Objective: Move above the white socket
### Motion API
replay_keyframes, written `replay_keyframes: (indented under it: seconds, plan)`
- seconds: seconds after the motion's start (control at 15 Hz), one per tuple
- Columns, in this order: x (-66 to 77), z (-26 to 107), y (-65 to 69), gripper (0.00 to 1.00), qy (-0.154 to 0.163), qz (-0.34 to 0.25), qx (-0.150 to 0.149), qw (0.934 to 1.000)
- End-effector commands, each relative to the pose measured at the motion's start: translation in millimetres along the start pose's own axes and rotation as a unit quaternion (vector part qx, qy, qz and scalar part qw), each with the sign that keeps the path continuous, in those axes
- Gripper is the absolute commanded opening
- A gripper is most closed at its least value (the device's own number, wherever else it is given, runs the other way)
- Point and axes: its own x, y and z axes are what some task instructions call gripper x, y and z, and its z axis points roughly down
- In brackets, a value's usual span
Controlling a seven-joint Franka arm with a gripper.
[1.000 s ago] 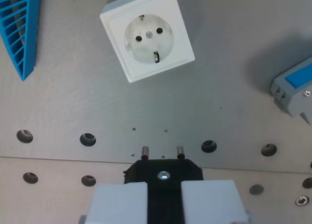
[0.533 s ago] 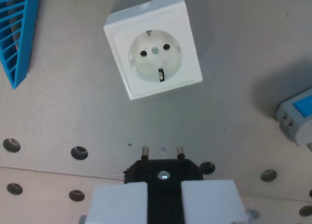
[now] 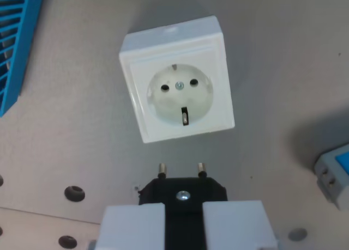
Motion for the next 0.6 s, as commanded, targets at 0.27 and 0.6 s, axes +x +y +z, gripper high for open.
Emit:
replay_keyframes:
  seconds: [0.27,0.6]
  plan:
    - [13.0,19.0,1.7,0.0,0.0,-0.07,0.01,0.9975]
    - [16.0,29.5,1.8,0.0,0.001,-0.078,0.011,0.9969]
